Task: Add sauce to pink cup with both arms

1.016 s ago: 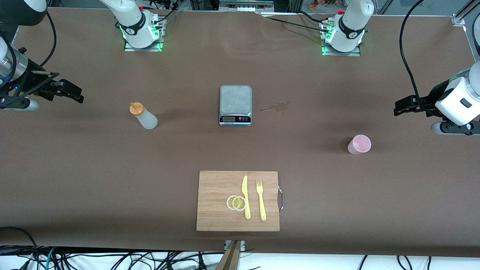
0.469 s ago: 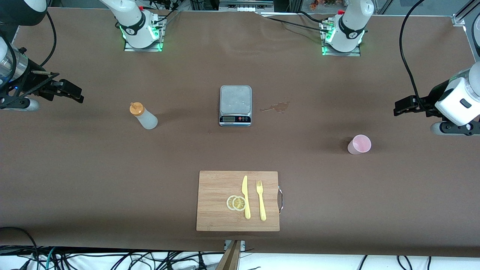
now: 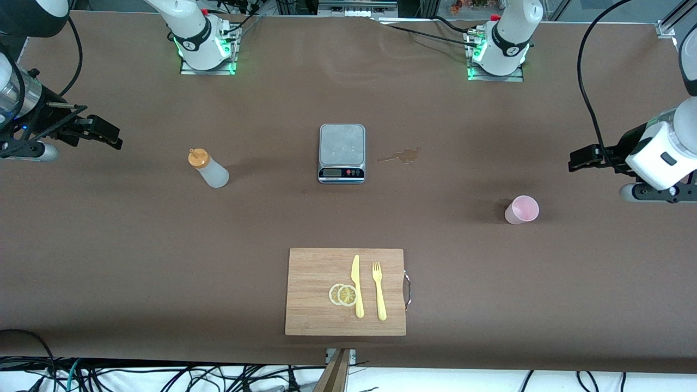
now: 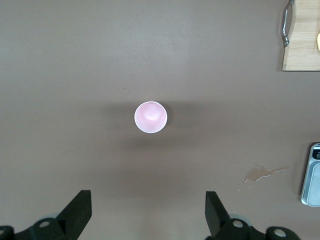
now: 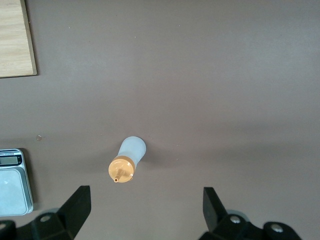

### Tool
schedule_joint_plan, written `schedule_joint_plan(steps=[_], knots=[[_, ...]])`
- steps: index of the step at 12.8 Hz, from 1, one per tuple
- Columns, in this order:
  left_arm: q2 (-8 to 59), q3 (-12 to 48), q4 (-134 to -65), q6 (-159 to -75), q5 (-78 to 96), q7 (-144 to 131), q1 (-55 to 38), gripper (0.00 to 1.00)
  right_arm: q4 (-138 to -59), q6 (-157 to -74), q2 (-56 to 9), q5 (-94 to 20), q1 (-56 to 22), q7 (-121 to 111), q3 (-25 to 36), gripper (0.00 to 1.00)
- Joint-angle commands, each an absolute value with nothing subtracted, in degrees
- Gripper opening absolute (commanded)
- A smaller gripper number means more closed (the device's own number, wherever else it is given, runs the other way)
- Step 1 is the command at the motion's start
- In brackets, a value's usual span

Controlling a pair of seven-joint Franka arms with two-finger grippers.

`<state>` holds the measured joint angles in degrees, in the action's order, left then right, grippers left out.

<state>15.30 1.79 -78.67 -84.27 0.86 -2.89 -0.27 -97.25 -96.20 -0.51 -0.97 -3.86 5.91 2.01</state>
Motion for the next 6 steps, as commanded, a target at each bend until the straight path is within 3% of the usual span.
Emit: schedule_joint_plan(steps=[1, 6], knots=[[15.7, 1.7, -83.2, -88.7, -0.4, -0.3, 0.0, 1.0, -96.6, -95.4, -0.6, -1.3, -3.6, 5.5, 1.9, 0.99], [19.0, 1.1, -92.9, -102.7, -0.4, 2.3, 1.9, 1.0, -96.5, -95.8, -0.6, -1.5, -3.6, 5.1, 2.0, 0.99]])
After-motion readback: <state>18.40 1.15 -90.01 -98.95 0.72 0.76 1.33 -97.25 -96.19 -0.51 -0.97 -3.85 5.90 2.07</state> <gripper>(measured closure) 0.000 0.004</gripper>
